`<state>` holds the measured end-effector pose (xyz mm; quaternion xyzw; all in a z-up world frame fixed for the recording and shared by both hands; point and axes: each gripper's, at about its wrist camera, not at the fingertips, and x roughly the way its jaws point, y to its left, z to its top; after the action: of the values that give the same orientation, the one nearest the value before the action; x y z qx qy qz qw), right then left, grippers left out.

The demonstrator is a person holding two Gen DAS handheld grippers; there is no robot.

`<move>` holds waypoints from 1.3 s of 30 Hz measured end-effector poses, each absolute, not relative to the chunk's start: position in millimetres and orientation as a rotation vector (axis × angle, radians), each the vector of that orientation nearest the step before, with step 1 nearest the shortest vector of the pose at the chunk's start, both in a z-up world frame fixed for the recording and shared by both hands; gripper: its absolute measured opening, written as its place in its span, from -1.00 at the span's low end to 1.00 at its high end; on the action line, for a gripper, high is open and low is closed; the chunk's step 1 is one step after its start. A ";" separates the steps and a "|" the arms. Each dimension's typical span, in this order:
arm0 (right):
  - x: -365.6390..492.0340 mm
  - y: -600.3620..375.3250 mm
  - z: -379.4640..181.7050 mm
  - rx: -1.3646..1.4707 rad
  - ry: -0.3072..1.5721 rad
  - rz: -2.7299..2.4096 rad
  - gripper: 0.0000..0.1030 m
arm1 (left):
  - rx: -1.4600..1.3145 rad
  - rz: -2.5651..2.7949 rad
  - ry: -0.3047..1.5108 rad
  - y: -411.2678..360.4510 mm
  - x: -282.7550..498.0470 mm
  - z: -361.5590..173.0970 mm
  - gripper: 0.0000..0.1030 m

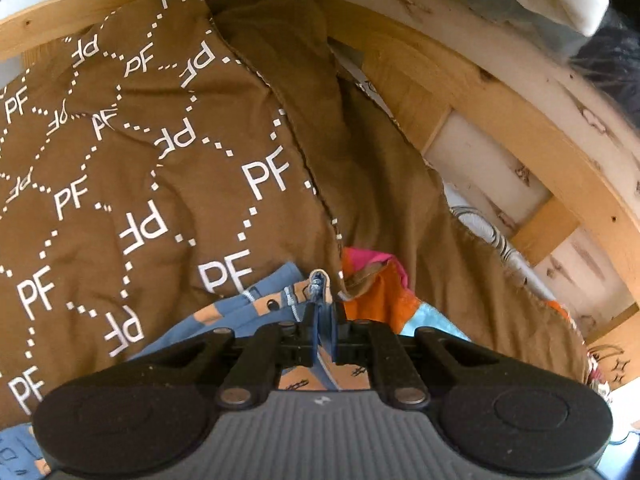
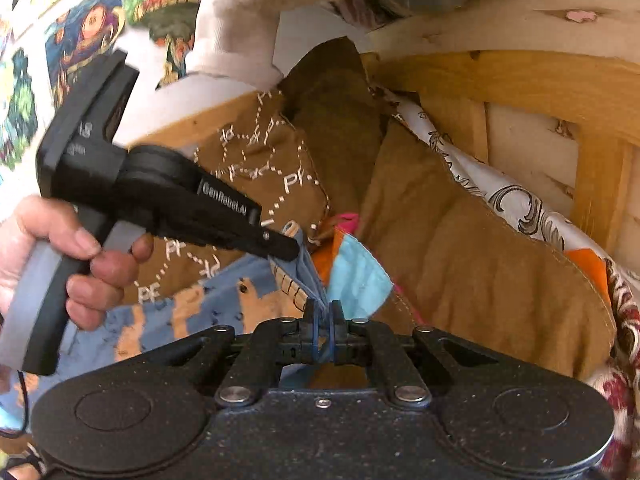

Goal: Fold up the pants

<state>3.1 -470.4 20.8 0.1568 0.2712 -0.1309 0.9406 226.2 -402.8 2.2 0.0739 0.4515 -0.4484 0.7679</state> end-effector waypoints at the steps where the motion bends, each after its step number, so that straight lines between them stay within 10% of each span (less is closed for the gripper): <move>1: 4.3 -469.9 19.7 0.307 0.558 -0.265 -0.93 | 0.155 -0.971 0.975 -402.5 226.2 2.8 -0.88; 14: 18.7 -462.5 18.2 0.193 0.579 -0.260 -0.92 | 0.223 -0.900 0.886 -411.2 218.7 13.0 -0.86; 18: 19.9 -464.1 16.4 0.172 0.592 -0.284 -0.88 | 0.144 -0.916 0.932 -396.1 229.4 9.9 0.11; 21: 15.8 -463.7 15.7 0.160 0.594 -0.285 -0.77 | 0.139 -0.896 0.899 -373.4 236.7 13.8 0.15; 39: 43.1 -404.4 2.9 -0.322 0.633 -0.400 0.88 | 0.276 -0.557 0.859 -128.8 204.7 -5.2 0.66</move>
<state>43.1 -404.4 2.9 -0.1566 0.3079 -0.1945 0.9181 204.7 -128.8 -5.2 0.1314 0.4095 -0.2654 0.8629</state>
